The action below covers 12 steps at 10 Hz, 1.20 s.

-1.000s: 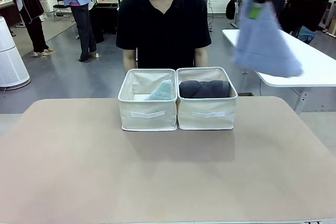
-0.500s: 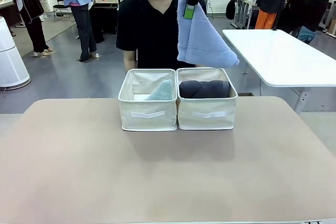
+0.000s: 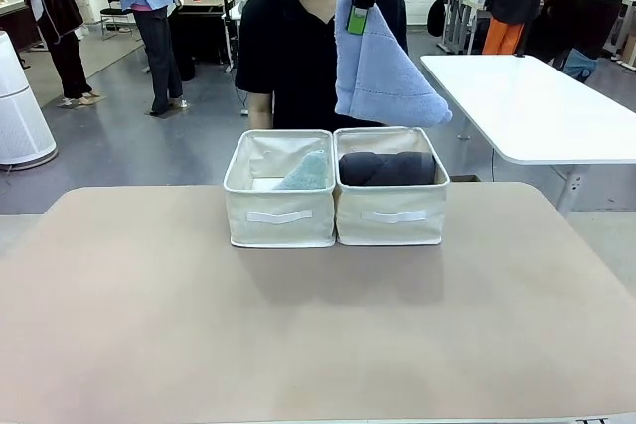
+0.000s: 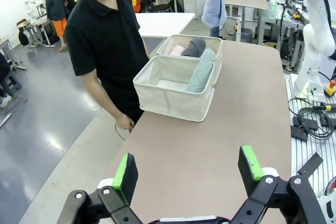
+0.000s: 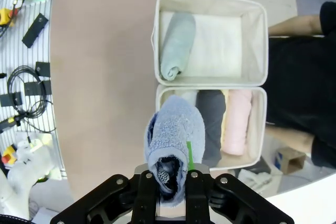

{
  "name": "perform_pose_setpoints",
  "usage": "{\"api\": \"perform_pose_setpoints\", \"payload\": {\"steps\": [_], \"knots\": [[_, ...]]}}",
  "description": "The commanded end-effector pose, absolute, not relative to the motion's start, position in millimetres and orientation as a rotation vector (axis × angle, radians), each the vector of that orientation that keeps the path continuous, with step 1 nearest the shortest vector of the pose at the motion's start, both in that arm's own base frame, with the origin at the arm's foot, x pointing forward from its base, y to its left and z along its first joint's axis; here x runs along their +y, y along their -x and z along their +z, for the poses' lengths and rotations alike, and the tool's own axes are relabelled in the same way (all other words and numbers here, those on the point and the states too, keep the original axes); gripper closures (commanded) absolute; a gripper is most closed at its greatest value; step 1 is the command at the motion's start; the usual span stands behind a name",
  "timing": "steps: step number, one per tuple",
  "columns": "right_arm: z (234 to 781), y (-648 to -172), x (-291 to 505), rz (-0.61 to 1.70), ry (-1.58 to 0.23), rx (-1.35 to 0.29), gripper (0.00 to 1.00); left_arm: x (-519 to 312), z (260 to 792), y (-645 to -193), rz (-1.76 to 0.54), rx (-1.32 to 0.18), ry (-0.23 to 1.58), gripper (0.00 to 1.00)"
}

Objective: Sort the towels based on their folding style.
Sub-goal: Pick up another triangle-folded towel from the table and place it in the left Fabric basket.

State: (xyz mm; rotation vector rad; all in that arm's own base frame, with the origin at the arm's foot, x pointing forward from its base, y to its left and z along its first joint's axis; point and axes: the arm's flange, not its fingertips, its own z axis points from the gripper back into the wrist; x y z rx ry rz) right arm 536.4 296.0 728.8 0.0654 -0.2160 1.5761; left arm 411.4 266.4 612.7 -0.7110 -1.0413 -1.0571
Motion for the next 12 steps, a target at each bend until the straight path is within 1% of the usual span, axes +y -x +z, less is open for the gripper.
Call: {"api": "perform_pose_setpoints", "payload": {"steps": [1, 2, 3, 5, 8, 10, 12], "knots": [[728.8, -536.4, 296.0, 1.576, -0.065, -0.216, 0.83, 264.7, 613.9, -408.6, -1.044, -1.052, 0.717, 0.00], [727.1, -523.3, 300.7, 1.599, -0.047, -0.334, 0.83, 264.7, 613.9, -408.6, -1.044, -1.052, 0.717, 0.00], [723.6, -514.6, 312.8, 1.634, -0.029, -0.411, 0.83, 264.7, 613.9, -408.6, -1.044, -1.052, 0.717, 0.00], [714.1, -507.6, 334.6, 1.711, -0.028, -0.451, 0.83, 264.7, 613.9, -408.6, -1.044, -1.052, 0.717, 0.00], [700.6, -510.2, 349.6, 1.770, -0.099, -0.439, 0.83, 264.7, 613.9, -408.6, -1.044, -1.052, 0.717, 0.00], [695.5, -518.3, 357.1, 1.760, -0.127, -0.544, 0.83, 264.7, 613.9, -408.6, -1.044, -1.052, 0.717, 0.00], [685.8, -527.4, 365.5, 1.757, -0.111, -0.587, 0.83, 264.7, 613.9, -408.6, -1.044, -1.052, 0.717, 0.00]]}}
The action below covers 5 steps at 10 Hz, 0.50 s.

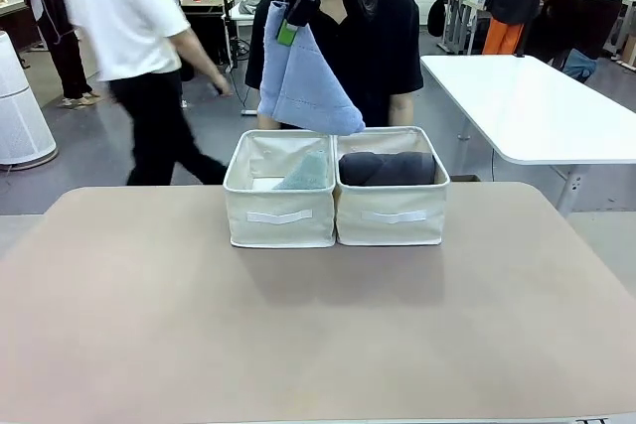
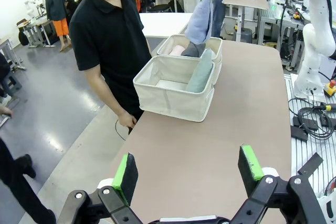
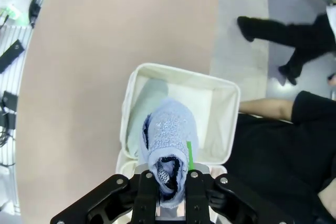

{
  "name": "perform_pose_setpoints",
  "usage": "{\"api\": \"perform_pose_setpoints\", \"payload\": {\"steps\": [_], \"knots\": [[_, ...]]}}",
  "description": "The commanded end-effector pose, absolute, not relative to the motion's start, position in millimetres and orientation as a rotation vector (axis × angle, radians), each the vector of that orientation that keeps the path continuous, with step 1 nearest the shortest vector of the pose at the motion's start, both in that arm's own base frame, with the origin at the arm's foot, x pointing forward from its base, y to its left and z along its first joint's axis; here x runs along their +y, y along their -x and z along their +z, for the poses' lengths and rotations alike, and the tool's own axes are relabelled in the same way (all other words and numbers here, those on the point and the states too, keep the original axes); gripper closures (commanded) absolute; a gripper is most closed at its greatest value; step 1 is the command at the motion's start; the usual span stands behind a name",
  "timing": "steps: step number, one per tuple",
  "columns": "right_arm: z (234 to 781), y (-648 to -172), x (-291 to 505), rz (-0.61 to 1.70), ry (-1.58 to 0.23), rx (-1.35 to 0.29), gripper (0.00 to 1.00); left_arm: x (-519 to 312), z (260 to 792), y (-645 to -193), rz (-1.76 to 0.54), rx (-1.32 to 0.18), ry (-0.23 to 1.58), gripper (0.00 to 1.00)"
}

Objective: Sort the towels based on their folding style.
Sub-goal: Pick up another triangle-folded towel from the table and place it in the left Fabric basket.

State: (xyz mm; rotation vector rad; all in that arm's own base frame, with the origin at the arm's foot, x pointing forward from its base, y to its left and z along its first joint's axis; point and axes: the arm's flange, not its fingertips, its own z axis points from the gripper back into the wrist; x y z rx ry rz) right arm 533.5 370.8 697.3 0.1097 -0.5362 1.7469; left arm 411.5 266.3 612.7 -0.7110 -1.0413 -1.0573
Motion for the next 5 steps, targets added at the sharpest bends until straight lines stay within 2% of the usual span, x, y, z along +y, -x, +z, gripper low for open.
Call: {"api": "perform_pose_setpoints", "payload": {"steps": [1, 5], "knots": [[681.1, -535.8, 370.1, 1.752, -0.121, -0.569, 0.83, 264.7, 613.9, -408.6, -1.044, -1.052, 0.717, 0.00], [662.8, -561.8, 396.2, 1.761, -0.150, -0.530, 0.83, 264.7, 613.9, -408.6, -1.044, -1.052, 0.717, 0.00]]}}
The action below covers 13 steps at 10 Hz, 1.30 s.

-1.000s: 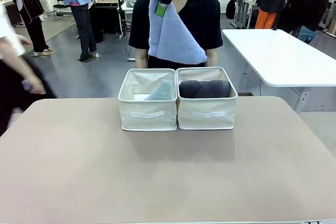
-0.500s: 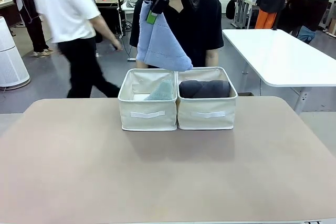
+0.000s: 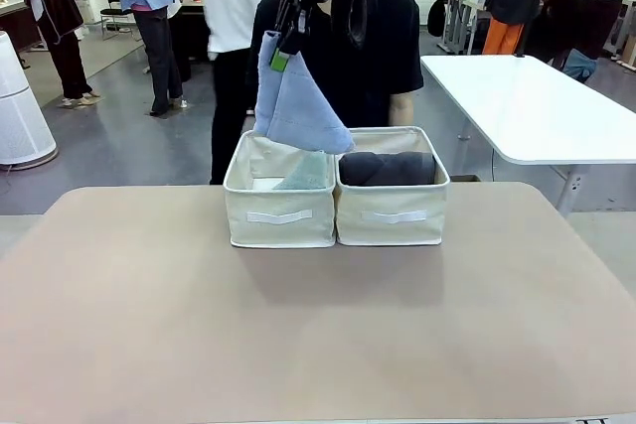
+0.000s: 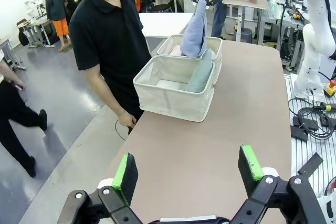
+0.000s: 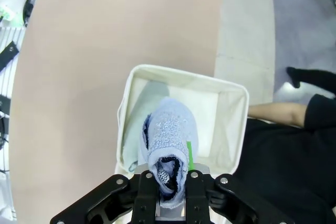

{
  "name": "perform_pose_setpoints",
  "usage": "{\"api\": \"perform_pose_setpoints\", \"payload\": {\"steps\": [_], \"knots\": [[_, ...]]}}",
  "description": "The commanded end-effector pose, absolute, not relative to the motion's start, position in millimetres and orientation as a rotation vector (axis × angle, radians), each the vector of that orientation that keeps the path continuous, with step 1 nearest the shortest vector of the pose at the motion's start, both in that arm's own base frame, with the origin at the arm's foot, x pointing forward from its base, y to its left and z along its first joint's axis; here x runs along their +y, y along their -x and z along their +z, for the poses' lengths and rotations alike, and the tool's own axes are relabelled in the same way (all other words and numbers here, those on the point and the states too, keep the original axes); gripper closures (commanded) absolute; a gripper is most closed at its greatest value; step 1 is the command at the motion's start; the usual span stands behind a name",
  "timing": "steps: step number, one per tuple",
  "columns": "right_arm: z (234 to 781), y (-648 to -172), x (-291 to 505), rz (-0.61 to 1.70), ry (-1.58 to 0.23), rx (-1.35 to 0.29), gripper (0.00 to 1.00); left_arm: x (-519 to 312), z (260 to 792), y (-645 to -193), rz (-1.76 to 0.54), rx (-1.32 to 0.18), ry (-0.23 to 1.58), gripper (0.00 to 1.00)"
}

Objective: Sort the towels based on their folding style.
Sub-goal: Pick up another triangle-folded towel from the table and place it in the left Fabric basket.

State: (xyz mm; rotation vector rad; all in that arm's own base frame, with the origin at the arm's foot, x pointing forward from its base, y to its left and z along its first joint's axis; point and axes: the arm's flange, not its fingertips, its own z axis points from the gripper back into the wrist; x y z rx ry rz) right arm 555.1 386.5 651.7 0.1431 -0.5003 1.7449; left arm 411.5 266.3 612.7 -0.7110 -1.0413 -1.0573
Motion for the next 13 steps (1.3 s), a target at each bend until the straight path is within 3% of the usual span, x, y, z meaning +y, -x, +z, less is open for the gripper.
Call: {"api": "perform_pose_setpoints", "payload": {"steps": [1, 13], "knots": [[661.6, -563.8, 401.2, 1.758, -0.161, -0.559, 0.83, 264.7, 613.9, -408.6, -1.044, -1.052, 0.717, 0.00], [638.0, -573.9, 422.5, 1.784, -0.156, -0.462, 0.83, 264.7, 613.9, -408.6, -1.044, -1.052, 0.717, 0.00]]}}
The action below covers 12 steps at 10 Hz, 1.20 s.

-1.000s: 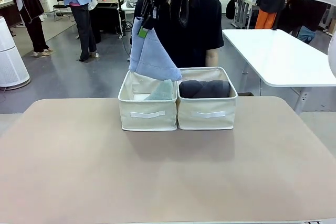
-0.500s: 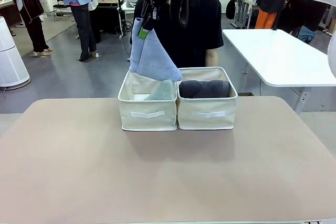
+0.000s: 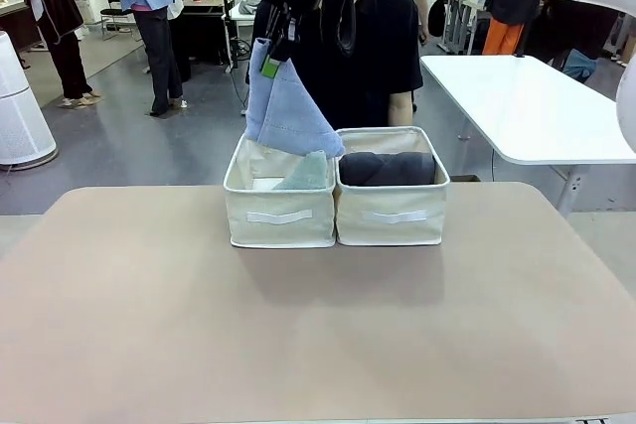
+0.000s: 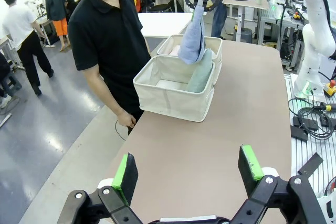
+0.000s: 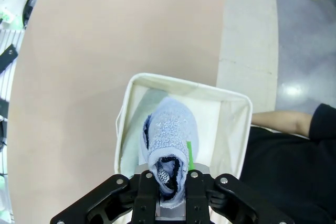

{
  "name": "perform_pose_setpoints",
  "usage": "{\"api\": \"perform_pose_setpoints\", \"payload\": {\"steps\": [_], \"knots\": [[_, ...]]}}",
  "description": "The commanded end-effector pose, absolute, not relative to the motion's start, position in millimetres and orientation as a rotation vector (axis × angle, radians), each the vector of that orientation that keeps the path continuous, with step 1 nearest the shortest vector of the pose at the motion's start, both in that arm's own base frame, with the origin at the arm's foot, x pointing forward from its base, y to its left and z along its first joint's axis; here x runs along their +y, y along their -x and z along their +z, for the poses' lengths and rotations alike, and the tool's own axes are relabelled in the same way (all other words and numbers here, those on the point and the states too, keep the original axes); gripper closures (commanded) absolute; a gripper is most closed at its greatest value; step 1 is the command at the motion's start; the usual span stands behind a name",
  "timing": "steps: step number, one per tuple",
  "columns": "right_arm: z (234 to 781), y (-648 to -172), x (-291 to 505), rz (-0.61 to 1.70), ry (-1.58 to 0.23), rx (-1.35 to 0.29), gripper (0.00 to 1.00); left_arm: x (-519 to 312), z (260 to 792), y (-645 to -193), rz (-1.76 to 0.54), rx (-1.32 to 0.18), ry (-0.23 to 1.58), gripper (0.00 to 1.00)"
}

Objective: Sort the towels based on their folding style.
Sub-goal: Pick up another triangle-folded towel from the table and place it in the left Fabric basket.

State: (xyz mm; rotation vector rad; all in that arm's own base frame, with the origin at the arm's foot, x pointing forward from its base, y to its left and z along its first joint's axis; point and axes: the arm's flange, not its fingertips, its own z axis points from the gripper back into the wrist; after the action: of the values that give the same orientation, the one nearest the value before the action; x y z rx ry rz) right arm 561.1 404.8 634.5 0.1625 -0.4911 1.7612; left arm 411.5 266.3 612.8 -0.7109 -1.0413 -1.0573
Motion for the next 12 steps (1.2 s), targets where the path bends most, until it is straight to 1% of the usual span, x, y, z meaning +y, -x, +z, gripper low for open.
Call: {"api": "perform_pose_setpoints", "payload": {"steps": [1, 5, 9, 12], "knots": [[636.2, -578.8, 433.8, 1.794, -0.150, -0.459, 0.83, 264.7, 613.9, -408.6, -1.044, -1.052, 0.717, 0.00], [626.7, -594.2, 458.9, 1.818, -0.162, -0.431, 0.83, 264.7, 613.9, -408.6, -1.044, -1.052, 0.717, 0.00], [615.4, -604.3, 457.7, 1.785, -0.163, -0.429, 0.83, 264.7, 613.9, -408.6, -1.044, -1.052, 0.717, 0.00], [598.7, -606.1, 456.8, 1.761, -0.082, -0.431, 0.83, 264.7, 613.9, -408.6, -1.044, -1.052, 0.717, 0.00]]}}
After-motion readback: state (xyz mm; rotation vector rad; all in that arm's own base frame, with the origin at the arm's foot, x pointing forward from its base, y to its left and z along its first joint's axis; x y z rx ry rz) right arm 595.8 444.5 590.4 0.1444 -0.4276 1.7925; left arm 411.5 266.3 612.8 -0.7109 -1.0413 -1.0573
